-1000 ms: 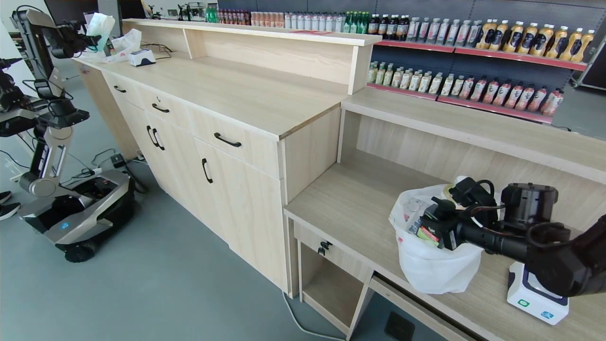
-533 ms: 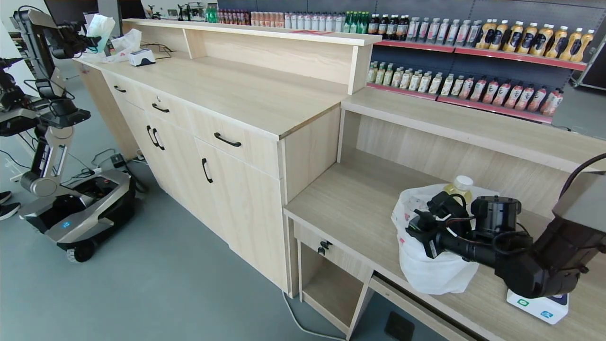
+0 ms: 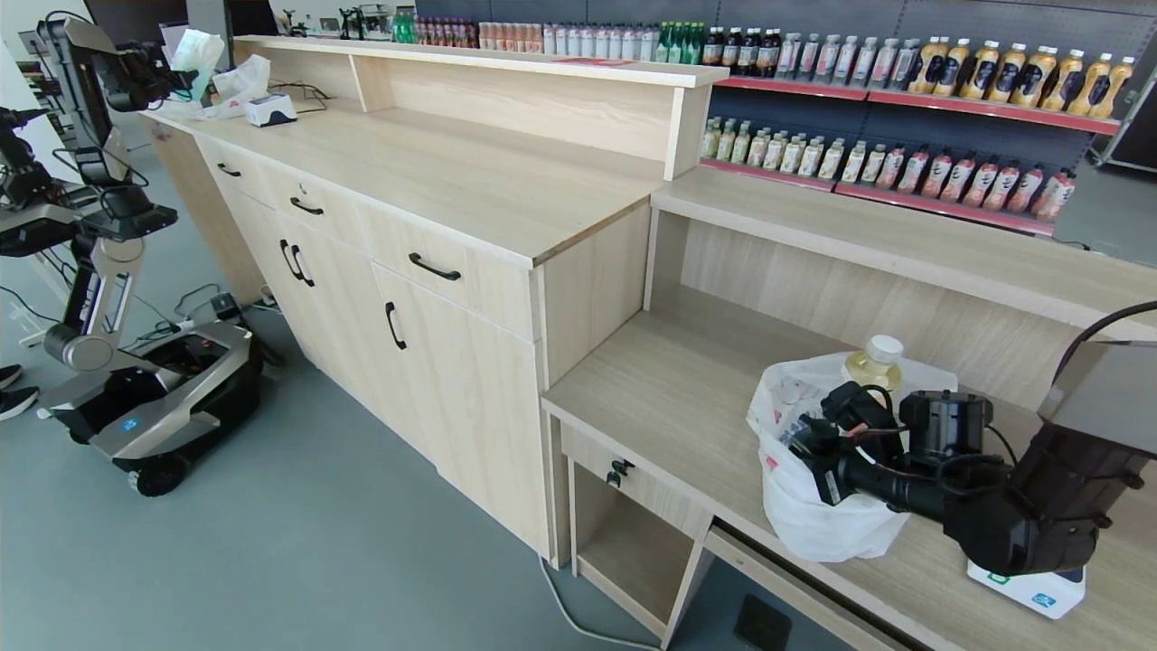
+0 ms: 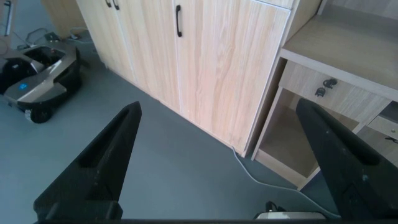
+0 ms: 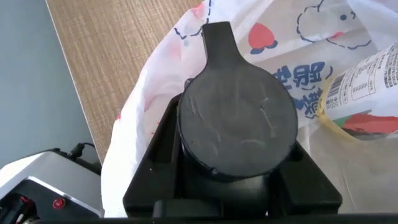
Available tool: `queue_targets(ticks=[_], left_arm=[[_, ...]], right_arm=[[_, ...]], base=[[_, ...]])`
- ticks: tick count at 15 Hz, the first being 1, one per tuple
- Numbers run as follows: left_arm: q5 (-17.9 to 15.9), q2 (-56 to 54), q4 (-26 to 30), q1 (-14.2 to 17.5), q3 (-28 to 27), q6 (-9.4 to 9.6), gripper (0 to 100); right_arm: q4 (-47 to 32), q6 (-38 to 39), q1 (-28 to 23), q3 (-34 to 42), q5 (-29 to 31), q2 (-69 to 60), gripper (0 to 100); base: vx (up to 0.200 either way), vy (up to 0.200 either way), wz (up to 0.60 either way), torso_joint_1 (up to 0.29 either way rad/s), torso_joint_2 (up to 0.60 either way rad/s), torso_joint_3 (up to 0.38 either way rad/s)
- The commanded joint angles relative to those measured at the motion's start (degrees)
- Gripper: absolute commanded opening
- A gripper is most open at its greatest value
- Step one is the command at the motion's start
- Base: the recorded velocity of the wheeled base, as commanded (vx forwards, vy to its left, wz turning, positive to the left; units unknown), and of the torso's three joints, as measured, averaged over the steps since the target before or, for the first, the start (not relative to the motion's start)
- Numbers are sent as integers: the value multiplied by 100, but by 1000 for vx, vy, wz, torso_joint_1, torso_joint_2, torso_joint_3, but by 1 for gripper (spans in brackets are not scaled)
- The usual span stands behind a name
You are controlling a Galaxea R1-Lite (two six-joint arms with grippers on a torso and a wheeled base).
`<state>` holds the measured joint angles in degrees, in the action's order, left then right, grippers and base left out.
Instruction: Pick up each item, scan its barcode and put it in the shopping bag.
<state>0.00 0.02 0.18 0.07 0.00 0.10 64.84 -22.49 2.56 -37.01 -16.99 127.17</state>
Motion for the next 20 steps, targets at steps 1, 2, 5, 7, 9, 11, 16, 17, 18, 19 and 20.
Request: queue_targets(ticks=[1, 2, 5, 7, 9, 11, 16, 17, 18, 19, 20], left_arm=[[0, -2, -1, 1, 0, -1, 100], [0, -2, -9, 1, 0, -1, 100], [0, -2, -1, 1, 0, -1, 100], [0, -2, -1, 1, 0, -1, 100], [0, -2, -1, 1, 0, -1, 100], [0, -2, -1, 10, 0, -1, 100], [0, -2, -1, 1, 0, -1, 100], [0, -2, -9, 1, 0, -1, 100], [0, -2, -1, 1, 0, -1, 100], [0, -2, -1, 1, 0, -1, 100], [0, -2, -1, 1, 0, -1, 100]], right_arm=[[-15, 69, -89, 71, 3, 106, 0], [-7, 184, -98, 141, 3, 97, 0], [-15, 307, -168, 221, 3, 36, 0], [-15, 491, -168, 221, 3, -105, 100], [-86, 729, -159, 194, 3, -377, 100], [-244, 817, -177, 221, -6, -773, 100], [-701, 553, -361, 361, 21, -1959, 100], [-877, 377, -467, 502, 29, -2416, 100], [-1105, 254, -564, 660, 29, -2882, 100], [-1729, 140, -722, 845, 38, -3867, 100], [-2529, -54, -977, 897, 161, -4746, 100]], base=[[0, 0, 0, 0, 0, 0], [0, 0, 0, 0, 0, 0], [0, 0, 0, 0, 0, 0], [0, 0, 0, 0, 0, 0], [0, 0, 0, 0, 0, 0], [0, 0, 0, 0, 0, 0], [0, 0, 0, 0, 0, 0], [0, 0, 0, 0, 0, 0], [0, 0, 0, 0, 0, 0], [0, 0, 0, 0, 0, 0], [0, 0, 0, 0, 0, 0]])
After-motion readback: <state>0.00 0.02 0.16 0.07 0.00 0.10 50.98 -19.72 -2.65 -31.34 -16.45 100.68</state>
